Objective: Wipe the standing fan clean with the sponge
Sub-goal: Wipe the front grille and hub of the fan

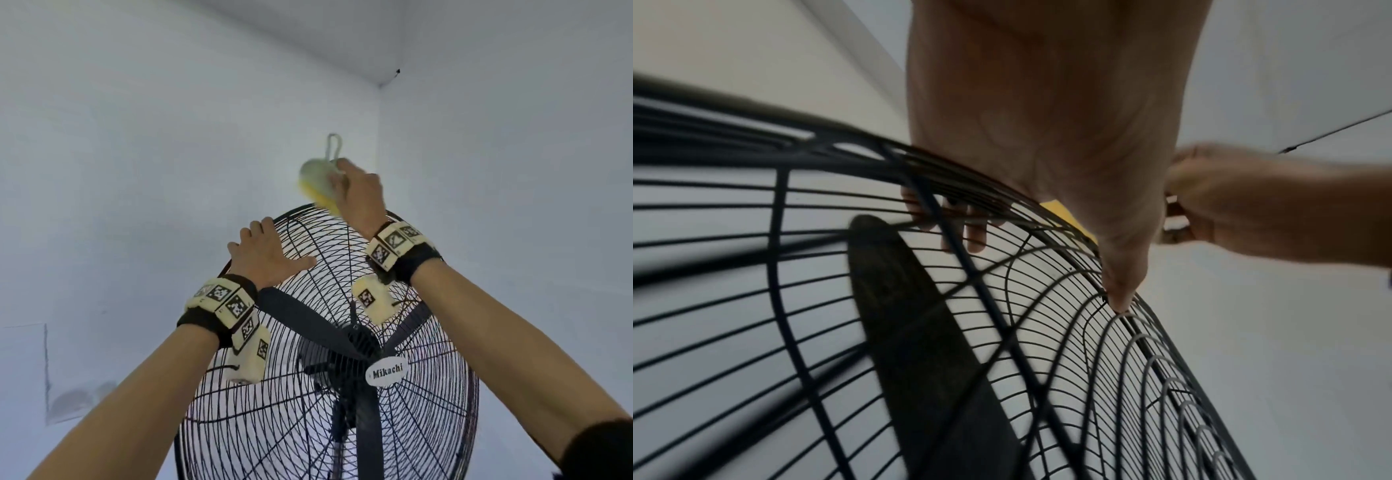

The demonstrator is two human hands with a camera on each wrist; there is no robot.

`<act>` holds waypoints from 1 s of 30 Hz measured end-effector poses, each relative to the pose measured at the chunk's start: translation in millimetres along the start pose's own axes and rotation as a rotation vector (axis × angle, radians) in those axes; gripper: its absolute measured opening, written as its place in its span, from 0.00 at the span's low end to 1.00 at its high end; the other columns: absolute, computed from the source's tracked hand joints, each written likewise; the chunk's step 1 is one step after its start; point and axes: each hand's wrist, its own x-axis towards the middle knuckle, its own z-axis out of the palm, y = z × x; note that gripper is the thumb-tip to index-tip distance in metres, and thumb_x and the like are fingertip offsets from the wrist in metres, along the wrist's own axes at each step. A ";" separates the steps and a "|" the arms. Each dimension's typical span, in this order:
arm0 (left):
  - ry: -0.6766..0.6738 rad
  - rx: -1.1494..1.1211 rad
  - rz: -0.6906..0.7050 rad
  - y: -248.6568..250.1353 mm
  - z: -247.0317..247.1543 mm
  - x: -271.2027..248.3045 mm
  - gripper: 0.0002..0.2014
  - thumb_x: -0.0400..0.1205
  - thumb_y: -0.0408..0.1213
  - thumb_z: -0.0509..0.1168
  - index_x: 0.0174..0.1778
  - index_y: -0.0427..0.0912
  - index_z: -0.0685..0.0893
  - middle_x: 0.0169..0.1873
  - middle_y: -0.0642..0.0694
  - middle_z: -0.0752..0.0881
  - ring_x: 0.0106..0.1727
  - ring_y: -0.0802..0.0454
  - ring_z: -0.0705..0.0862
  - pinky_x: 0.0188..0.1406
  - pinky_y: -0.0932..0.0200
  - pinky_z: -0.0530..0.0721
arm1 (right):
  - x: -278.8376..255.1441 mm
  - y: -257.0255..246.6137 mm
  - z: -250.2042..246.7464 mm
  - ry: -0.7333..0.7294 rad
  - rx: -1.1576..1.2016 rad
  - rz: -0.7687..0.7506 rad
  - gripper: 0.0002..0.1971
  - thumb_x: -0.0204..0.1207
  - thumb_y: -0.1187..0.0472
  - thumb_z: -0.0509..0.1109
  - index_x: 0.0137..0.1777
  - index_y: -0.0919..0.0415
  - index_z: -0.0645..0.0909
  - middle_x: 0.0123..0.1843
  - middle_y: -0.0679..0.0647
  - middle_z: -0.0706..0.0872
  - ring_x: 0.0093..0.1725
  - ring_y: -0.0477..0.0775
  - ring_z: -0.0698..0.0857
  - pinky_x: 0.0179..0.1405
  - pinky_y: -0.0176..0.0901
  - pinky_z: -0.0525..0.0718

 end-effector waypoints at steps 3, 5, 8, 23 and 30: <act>-0.016 0.015 0.006 0.6 -2.3 -3.8 0.59 0.72 0.81 0.63 0.86 0.38 0.57 0.79 0.37 0.69 0.79 0.35 0.69 0.74 0.32 0.69 | 8.5 27.2 -15.2 0.053 -0.274 0.248 0.14 0.91 0.57 0.57 0.70 0.59 0.78 0.50 0.63 0.85 0.49 0.65 0.84 0.44 0.50 0.75; -0.018 -0.013 0.011 1.7 -1.7 -3.5 0.59 0.72 0.80 0.64 0.85 0.38 0.57 0.79 0.37 0.68 0.79 0.35 0.68 0.73 0.31 0.70 | 1.6 21.2 -12.1 -0.045 -0.364 0.212 0.12 0.91 0.60 0.58 0.68 0.62 0.77 0.47 0.61 0.83 0.47 0.64 0.84 0.41 0.49 0.74; -0.030 -0.037 -0.004 2.7 0.4 -1.4 0.59 0.72 0.79 0.66 0.86 0.37 0.56 0.80 0.36 0.66 0.80 0.36 0.67 0.72 0.32 0.72 | -23.6 -10.8 8.0 -0.061 -0.316 -0.067 0.13 0.88 0.67 0.59 0.68 0.64 0.78 0.33 0.52 0.79 0.27 0.56 0.79 0.26 0.43 0.71; -0.200 -0.009 -0.008 1.5 -7.3 12.5 0.61 0.73 0.79 0.66 0.90 0.62 0.35 0.84 0.31 0.59 0.84 0.30 0.60 0.75 0.28 0.70 | -39.7 3.1 -7.5 -0.027 -0.214 -0.072 0.27 0.81 0.75 0.59 0.78 0.56 0.73 0.28 0.50 0.77 0.24 0.49 0.74 0.23 0.44 0.72; -0.206 -0.020 -0.031 -0.2 -7.5 12.2 0.60 0.73 0.78 0.67 0.91 0.62 0.36 0.83 0.33 0.60 0.84 0.31 0.61 0.76 0.29 0.68 | -60.1 -19.4 -14.2 0.049 0.218 -0.120 0.09 0.89 0.66 0.61 0.66 0.60 0.77 0.42 0.58 0.89 0.27 0.45 0.82 0.22 0.28 0.76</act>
